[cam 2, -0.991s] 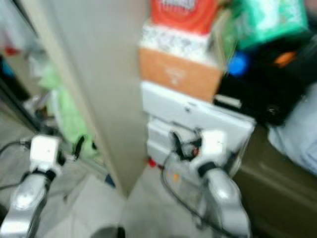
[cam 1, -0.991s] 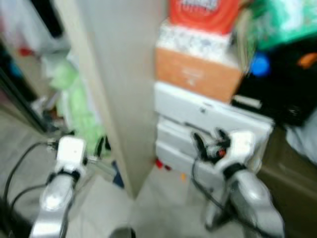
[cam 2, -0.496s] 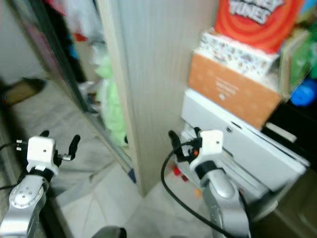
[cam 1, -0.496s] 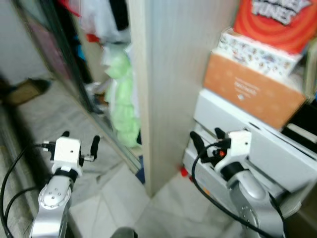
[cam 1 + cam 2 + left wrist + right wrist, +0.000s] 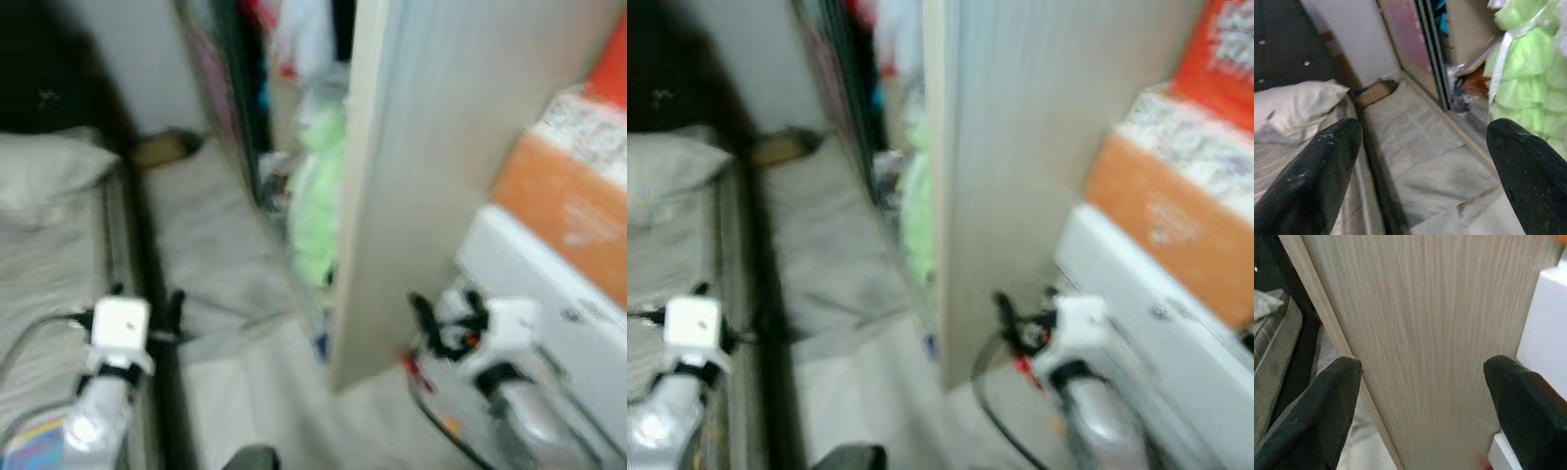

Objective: Clean up the room

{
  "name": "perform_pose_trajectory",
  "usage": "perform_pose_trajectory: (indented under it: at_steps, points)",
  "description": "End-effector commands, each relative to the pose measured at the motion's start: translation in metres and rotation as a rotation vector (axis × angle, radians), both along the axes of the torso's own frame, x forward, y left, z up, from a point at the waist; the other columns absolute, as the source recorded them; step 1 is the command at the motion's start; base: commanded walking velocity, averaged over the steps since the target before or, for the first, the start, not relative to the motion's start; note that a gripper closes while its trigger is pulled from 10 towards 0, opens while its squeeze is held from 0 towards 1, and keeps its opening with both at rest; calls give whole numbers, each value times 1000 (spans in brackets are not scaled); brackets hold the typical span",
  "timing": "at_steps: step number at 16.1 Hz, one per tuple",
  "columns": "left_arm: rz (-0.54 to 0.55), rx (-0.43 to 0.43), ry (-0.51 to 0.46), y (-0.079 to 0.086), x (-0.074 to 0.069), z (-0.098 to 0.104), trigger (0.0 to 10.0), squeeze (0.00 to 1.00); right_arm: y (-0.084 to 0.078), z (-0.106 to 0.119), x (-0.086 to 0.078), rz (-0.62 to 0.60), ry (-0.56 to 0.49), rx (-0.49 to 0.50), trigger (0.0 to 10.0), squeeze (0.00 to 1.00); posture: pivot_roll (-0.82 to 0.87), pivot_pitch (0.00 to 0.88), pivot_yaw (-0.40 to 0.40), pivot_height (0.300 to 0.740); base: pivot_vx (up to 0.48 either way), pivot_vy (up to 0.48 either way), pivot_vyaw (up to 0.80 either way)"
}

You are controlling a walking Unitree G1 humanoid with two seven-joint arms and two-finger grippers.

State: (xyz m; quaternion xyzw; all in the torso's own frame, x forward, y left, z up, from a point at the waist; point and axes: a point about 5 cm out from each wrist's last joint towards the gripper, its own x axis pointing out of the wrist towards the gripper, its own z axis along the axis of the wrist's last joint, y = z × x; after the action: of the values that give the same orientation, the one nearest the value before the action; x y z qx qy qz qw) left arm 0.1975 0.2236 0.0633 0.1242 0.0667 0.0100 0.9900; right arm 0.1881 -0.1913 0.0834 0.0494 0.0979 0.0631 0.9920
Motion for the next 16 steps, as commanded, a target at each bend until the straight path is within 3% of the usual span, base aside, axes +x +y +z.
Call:
perform_pose_trajectory:
  at_steps: [1, 6, 7, 10, 13, 14, 16]
  points:
    - [-8, 19, -12, 2, 2, 4, 10000, 0, 5, 6, 6, 10, -32, 13, 10000, 0, -64, 29, 1, 740, 0, 0, 800]
    - [-12, 13, -47, -3, 11, 11, 10000, 0, 10, 8, 15, 92, -27, 20, 10000, 0, -66, 28, 4, 740, 0, 0, 800]
    - [-13, 14, -48, -3, 12, 12, 10000, 0, 15, 6, 15, 162, -6, 56, 10000, 0, -64, 27, 3, 740, 0, 0, 800]
    - [-17, 14, -44, -2, 13, 11, 10000, 0, 31, 5, -3, 531, 118, 219, 10000, 0, -63, 29, 3, 740, 0, 0, 800]
    - [-20, 0, -38, -4, 14, 10, 10000, 0, 32, 11, -15, 764, 163, 249, 10000, 0, -64, 34, 1, 740, 0, 0, 800]
    - [-16, -10, -35, -5, 15, 9, 10000, 0, 33, 14, -16, 803, 162, 258, 10000, 0, -63, 34, 0, 740, 0, 0, 800]
    - [-21, -5, -38, -5, 16, 10, 10000, 0, 29, 14, -1, 746, 127, 196, 10000, 0, -61, 34, -2, 740, 0, 0, 800]
